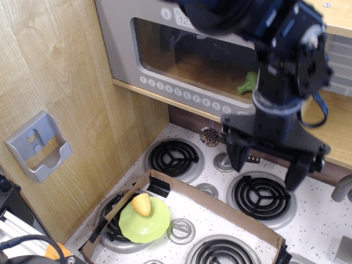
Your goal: Open microwave
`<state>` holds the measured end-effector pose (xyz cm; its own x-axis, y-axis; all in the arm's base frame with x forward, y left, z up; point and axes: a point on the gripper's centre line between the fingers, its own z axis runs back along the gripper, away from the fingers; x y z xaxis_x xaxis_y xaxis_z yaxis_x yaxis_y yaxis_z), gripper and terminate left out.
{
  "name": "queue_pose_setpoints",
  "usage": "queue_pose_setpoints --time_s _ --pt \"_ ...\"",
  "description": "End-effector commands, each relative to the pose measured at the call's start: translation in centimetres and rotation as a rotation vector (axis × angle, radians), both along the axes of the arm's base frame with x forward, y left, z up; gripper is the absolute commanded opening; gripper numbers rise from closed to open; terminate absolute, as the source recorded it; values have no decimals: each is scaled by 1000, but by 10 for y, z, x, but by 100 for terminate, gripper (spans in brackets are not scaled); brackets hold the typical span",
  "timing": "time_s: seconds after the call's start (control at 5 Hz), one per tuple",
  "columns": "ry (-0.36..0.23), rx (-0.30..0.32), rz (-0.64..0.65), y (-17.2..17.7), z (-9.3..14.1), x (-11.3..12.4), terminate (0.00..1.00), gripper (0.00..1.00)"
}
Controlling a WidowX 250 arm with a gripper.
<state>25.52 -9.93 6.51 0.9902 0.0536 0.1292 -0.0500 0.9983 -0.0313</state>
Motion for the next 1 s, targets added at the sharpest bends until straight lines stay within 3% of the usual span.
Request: queue_pose_setpoints --time_s 0.0,0.8 --pt "-85 8 -28 25 36 30 0 100" --pt "-194 -36 -38 22 40 77 0 100"
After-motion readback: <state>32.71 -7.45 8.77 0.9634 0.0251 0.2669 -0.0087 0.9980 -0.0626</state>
